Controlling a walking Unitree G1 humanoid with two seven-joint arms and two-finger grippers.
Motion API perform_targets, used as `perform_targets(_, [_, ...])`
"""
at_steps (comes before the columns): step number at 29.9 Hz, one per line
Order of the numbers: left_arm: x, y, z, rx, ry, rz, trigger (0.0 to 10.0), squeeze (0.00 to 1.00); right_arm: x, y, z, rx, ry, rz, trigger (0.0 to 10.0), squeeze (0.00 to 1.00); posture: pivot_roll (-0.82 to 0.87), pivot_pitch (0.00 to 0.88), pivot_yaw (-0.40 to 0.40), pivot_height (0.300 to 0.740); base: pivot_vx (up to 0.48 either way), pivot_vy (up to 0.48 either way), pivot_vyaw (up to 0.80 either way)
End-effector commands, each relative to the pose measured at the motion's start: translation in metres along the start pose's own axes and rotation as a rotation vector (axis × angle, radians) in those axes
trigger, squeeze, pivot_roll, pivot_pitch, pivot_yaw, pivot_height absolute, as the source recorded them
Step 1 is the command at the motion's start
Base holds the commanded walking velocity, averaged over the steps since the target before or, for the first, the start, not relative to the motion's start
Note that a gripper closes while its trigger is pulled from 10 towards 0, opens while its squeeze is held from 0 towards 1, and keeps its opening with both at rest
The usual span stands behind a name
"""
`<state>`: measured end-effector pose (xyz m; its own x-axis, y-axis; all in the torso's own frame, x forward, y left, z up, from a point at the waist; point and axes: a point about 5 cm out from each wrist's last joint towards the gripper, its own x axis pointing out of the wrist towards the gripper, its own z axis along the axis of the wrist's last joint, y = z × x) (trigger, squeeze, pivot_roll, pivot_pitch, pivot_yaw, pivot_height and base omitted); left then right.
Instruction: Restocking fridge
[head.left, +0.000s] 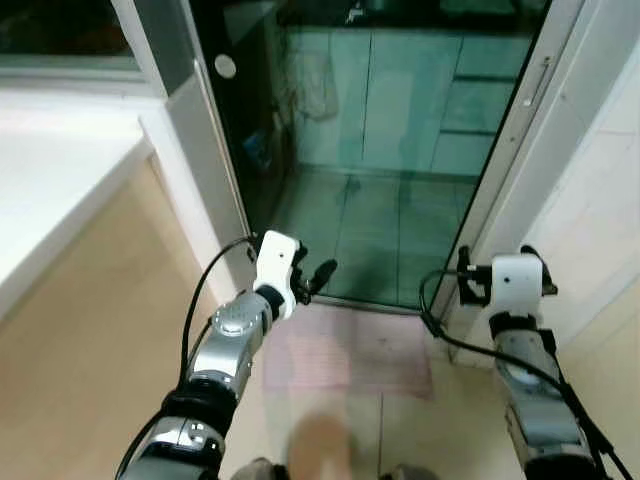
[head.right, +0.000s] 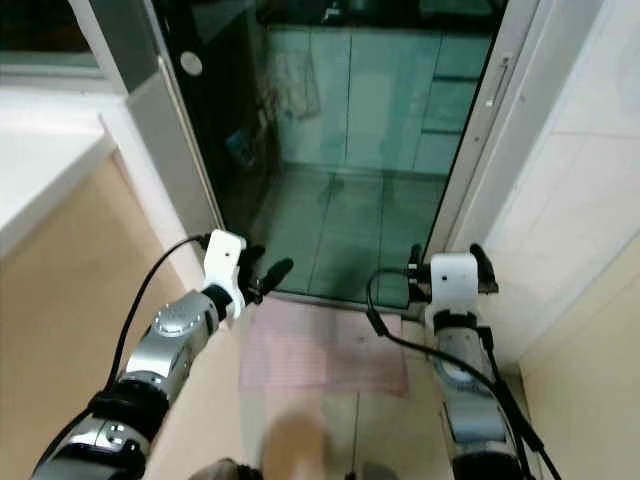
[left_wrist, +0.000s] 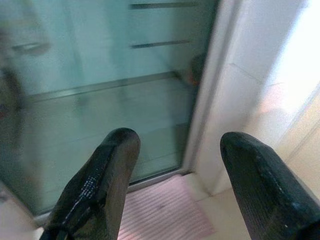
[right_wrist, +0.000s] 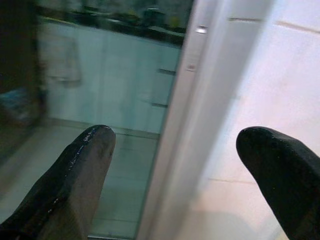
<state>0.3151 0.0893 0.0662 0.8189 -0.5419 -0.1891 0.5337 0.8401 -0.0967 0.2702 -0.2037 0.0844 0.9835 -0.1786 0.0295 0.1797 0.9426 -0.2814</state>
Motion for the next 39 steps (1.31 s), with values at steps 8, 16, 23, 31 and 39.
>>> perform_targets(8, [0.001, 0.001, 0.001, 0.012, 0.006, 0.002, 10.0, 0.0, 0.0, 0.001, 0.0, 0.007, 0.007, -0.002, 10.0, 0.03, -0.23, 0.0, 0.054, 0.717, 0.0, 0.0, -0.8])
perform_targets(16, [0.001, 0.001, 0.001, 0.012, 0.006, 0.002, 10.0, 0.0, 0.0, 0.001, 0.0, 0.007, 0.007, -0.002, 10.0, 0.03, -0.23, 0.0, 0.054, 0.717, 0.0, 0.0, -0.8])
perform_targets(23, [0.001, 0.001, 0.001, 0.012, 0.006, 0.002, 10.0, 0.0, 0.0, 0.001, 0.0, 0.007, 0.007, -0.002, 10.0, 0.03, -0.23, 0.0, 0.054, 0.717, 0.0, 0.0, -0.8])
perform_targets(31, [-0.018, 0.039, 0.007, 0.142, 0.078, 0.204, 10.0, 0.0, 0.006, 0.026, 0.001, 0.229, 0.078, 0.095, 10.0, 0.02, -0.19, 0.0, 0.038, 0.717, 0.0, 0.0, -0.4])
perform_targets(39, [-0.016, 0.035, 0.008, 0.125, 0.068, 0.198, 10.0, 0.0, 0.006, 0.025, 0.0, 0.215, 0.078, 0.102, 10.0, 0.02, -0.2, 0.0, 0.038, 0.717, 0.0, 0.0, 0.0])
